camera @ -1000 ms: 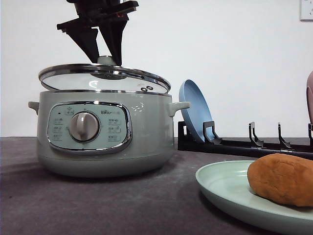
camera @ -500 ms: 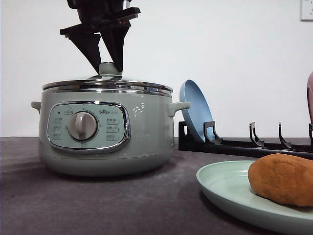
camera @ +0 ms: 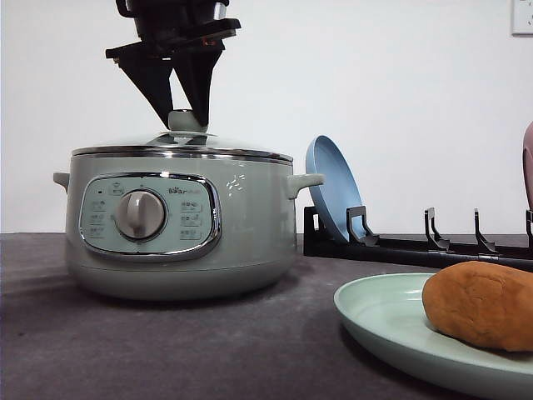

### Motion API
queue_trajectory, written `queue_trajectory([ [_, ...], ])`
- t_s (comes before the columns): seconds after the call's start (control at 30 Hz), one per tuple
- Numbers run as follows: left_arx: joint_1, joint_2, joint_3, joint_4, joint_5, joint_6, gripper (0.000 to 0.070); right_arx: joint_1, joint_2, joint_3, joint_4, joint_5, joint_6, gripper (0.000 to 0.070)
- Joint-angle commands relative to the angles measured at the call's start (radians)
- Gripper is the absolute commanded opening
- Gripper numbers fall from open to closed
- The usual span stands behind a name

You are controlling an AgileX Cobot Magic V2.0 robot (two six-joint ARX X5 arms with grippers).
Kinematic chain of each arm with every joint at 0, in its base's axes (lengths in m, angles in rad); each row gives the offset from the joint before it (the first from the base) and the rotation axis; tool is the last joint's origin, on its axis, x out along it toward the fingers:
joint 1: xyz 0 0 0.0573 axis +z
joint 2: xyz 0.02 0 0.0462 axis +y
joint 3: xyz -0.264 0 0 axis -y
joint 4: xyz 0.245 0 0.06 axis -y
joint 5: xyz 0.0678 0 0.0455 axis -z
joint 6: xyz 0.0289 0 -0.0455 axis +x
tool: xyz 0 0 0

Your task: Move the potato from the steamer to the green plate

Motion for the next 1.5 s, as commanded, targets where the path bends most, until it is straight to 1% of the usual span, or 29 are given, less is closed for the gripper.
queue_trajectory([
  [0.0,-0.01,0.03,0.026,0.025,0.001,0.018,0.0001,0.005,0.0,0.016,0.004,0.001,0.005,0.0631],
  [0.13,-0.009,0.03,0.026,0.024,0.001,0.017,0.0013,0.005,0.0,0.016,0.004,0.001,0.005,0.0631],
  [0.17,-0.008,0.03,0.026,0.024,0.001,0.017,0.0036,0.005,0.0,0.016,0.004,0.001,0.005,0.0631],
  [0.23,-0.005,0.03,0.026,0.021,0.0,0.017,0.0107,0.005,0.0,0.016,0.004,0.001,0.005,0.0631],
  [0.3,-0.003,0.028,0.027,0.017,0.0,0.017,0.0243,0.005,0.0,0.016,0.004,0.001,0.005,0.0631],
  [0.43,0.003,0.015,0.035,0.017,0.0,0.004,0.0567,0.005,0.0,0.016,0.004,0.001,0.005,0.0631],
  [0.47,0.003,0.007,0.036,0.018,0.0,0.003,0.0592,0.005,0.0,0.016,0.004,0.001,0.004,0.0631],
  [0.5,0.003,-0.003,0.036,0.019,0.0,0.003,0.0605,0.005,0.0,0.016,0.004,0.001,0.003,0.0631],
  [0.63,0.008,-0.063,0.036,0.024,0.0,0.002,0.0605,0.005,0.0,0.016,0.004,0.001,-0.002,0.0631],
  [0.87,0.015,-0.21,0.036,-0.038,0.0,-0.01,0.0607,0.005,0.0,0.016,0.004,0.001,-0.006,0.0631],
  [1.03,0.015,-0.351,0.036,-0.071,0.001,-0.012,0.0606,0.005,0.0,0.016,0.004,0.001,-0.006,0.0631],
  [1.2,0.013,-0.515,0.022,-0.095,0.001,-0.032,0.0606,0.005,0.0,0.016,0.005,0.001,-0.015,0.0631],
  [1.3,0.006,-0.631,-0.045,-0.08,0.002,-0.038,0.0606,0.005,0.0,0.016,0.005,0.001,-0.022,0.0631],
  [1.37,-0.001,-0.727,-0.136,-0.05,0.002,-0.046,0.0606,0.005,0.0,0.016,0.005,0.001,-0.025,0.0631],
  [1.47,-0.008,-0.889,-0.315,0.01,0.002,-0.063,0.0606,0.005,0.0,0.016,0.006,0.001,-0.041,0.0631],
])
